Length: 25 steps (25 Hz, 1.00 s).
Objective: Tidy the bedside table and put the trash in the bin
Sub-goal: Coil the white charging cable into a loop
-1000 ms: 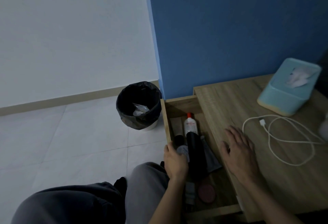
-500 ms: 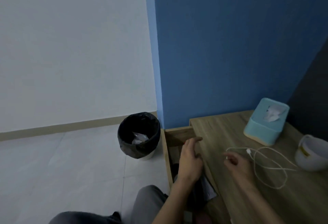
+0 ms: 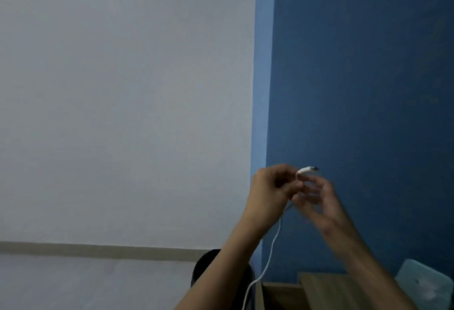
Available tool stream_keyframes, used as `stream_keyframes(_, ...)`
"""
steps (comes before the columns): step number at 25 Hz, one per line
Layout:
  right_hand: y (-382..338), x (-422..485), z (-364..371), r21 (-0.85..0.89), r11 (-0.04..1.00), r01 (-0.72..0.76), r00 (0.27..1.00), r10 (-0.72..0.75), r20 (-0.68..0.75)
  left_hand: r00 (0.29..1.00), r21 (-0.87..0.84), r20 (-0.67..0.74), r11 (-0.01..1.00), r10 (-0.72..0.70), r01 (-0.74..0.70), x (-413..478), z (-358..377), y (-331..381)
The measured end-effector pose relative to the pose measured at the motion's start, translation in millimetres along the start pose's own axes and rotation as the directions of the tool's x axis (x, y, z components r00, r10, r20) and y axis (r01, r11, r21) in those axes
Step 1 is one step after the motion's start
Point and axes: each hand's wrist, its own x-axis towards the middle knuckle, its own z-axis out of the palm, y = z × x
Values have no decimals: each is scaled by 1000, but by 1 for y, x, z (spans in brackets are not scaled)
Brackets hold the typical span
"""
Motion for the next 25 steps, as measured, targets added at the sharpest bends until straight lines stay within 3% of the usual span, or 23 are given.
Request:
stream_keyframes(3, -26, 7, 32, 182, 981, -65, 959, 10, 284, 994, -42, -86, 997, 61, -65, 2, -33, 53)
stream_keyframes(6, -69, 14, 41, 316, 948, -39, 928, -83, 363, 983, -8, -112, 989, 145, -147, -4, -62, 99)
stream_keyframes(9, -107, 19, 52, 435, 895, -99, 838, -161, 521, 957, 23, -184, 974, 224, -224, -9, -89, 132)
stream_keyframes(13, -141, 17, 72, 331, 943, 1, 785, -206, 584, 929, 54, -224, 956, 293, -289, -14, -114, 162)
stream_keyframes(17, -166, 18, 82, 403, 915, -2, 755, -262, 600, 938, 6, -209, 960, 276, -281, -21, -131, 179)
stream_keyframes(19, -180, 20, 79, 323, 937, 132, 800, -293, 524, 961, -190, -178, 950, 213, -247, -23, -143, 185)
stream_keyframes(21, -194, 24, 75, 118, 923, 367, 807, -378, 453, 985, -440, -111, 882, 134, -170, -27, -153, 193)
stream_keyframes(23, -211, 28, 76, -78, 815, 575, 748, -484, 455, 997, -535, -24, 842, 69, -71, -30, -160, 200)
stream_keyframes(25, -223, 33, 75, -178, 713, 679, 692, -539, 480, 999, -567, 37, 824, 24, 1, -32, -170, 205)
